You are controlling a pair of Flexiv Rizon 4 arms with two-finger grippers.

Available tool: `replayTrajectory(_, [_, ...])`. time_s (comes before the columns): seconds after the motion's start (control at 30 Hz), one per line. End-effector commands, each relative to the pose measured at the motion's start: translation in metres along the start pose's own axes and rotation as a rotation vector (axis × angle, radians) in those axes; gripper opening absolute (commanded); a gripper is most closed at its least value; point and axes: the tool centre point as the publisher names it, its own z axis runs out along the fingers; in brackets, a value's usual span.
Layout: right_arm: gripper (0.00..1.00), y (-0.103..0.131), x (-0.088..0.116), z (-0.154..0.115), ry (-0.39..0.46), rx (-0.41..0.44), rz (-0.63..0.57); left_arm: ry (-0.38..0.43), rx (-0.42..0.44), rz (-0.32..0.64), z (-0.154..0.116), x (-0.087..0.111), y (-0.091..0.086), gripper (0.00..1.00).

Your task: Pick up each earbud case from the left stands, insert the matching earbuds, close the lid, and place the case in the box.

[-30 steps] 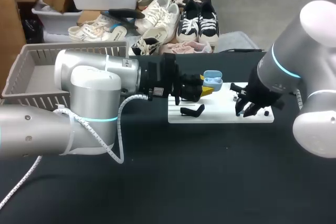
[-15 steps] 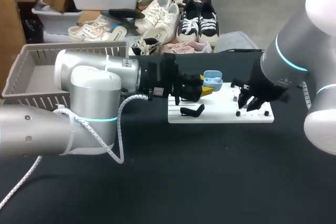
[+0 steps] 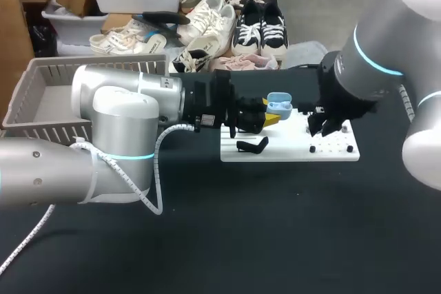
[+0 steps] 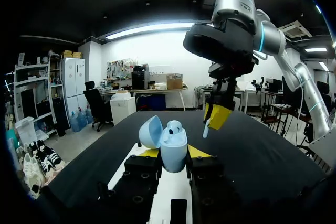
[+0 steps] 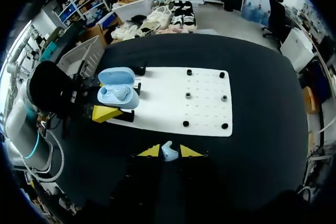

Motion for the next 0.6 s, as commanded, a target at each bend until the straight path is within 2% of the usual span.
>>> replayTrajectory(0.03, [0.0,0.018,-0.008,-0.015,0.067,0.025,-0.049,-0.001,-0.005,0.001,0.0,0.0,-0.002,0.0])
replayTrajectory(0.37, [0.0,0.061,-0.025,-0.041,0.074,0.025,-0.169,-0.001,-0.005,0.001,0.0,0.0,-0.002,0.0])
replayTrajectory(0.6, [0.0,0.082,-0.038,-0.045,0.058,0.033,-0.211,-0.001,-0.005,0.001,0.0,0.0,-0.002,0.0])
